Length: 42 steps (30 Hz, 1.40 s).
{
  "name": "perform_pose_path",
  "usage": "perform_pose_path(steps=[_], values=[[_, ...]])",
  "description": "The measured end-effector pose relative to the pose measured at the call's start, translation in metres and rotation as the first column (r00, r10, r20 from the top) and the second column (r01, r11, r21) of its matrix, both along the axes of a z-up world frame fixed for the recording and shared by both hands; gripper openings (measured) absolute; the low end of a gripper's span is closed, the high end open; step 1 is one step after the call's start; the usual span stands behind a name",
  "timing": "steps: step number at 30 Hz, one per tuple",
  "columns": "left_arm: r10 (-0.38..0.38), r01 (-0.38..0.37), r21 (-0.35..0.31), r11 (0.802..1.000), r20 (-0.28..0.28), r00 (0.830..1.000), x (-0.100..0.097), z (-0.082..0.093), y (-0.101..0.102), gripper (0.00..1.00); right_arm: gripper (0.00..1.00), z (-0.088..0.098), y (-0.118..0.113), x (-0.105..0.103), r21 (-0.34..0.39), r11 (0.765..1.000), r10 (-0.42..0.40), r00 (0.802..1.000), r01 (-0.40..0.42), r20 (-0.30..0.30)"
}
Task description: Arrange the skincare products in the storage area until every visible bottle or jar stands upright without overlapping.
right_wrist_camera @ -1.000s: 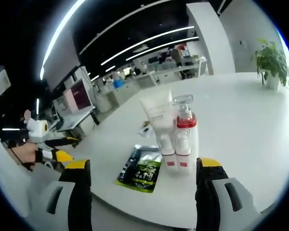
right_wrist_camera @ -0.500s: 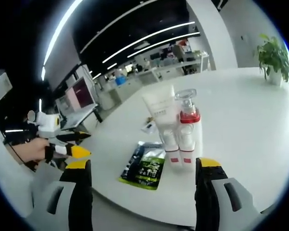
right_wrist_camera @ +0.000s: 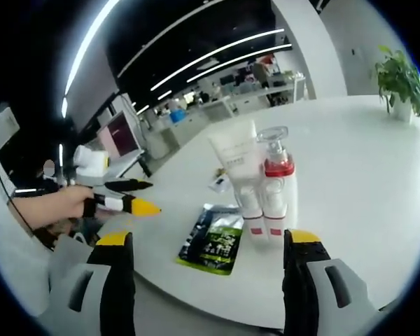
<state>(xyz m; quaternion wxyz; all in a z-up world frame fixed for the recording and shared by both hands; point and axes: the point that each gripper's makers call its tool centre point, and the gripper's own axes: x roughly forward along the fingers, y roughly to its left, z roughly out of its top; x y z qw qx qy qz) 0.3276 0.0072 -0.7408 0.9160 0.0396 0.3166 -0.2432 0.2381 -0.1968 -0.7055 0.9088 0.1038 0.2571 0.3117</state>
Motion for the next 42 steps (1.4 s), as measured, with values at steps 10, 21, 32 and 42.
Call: perform_pose_path(steps=[10,21,32,42], values=[[-0.048,0.049,0.023,0.999,-0.045,0.998,0.032,-0.018,-0.017,0.93,0.87,-0.003,-0.003,0.003,0.010,1.000,-0.020,1.000,0.020,-0.019],[-0.081,0.086,0.059,0.995,-0.079,0.994,0.060,-0.035,-0.026,0.87,0.86,-0.004,-0.005,0.004,0.017,0.999,-0.038,0.999,0.039,-0.028],[-0.091,0.102,0.084,0.991,-0.127,0.988,0.078,-0.054,-0.034,0.79,0.85,-0.005,-0.009,0.007,0.037,0.997,-0.061,0.997,0.062,-0.040],[-0.099,0.116,0.116,0.986,-0.140,0.985,0.096,-0.062,-0.040,0.71,0.85,-0.005,-0.010,0.007,0.050,0.996,-0.075,0.996,0.077,-0.045]])
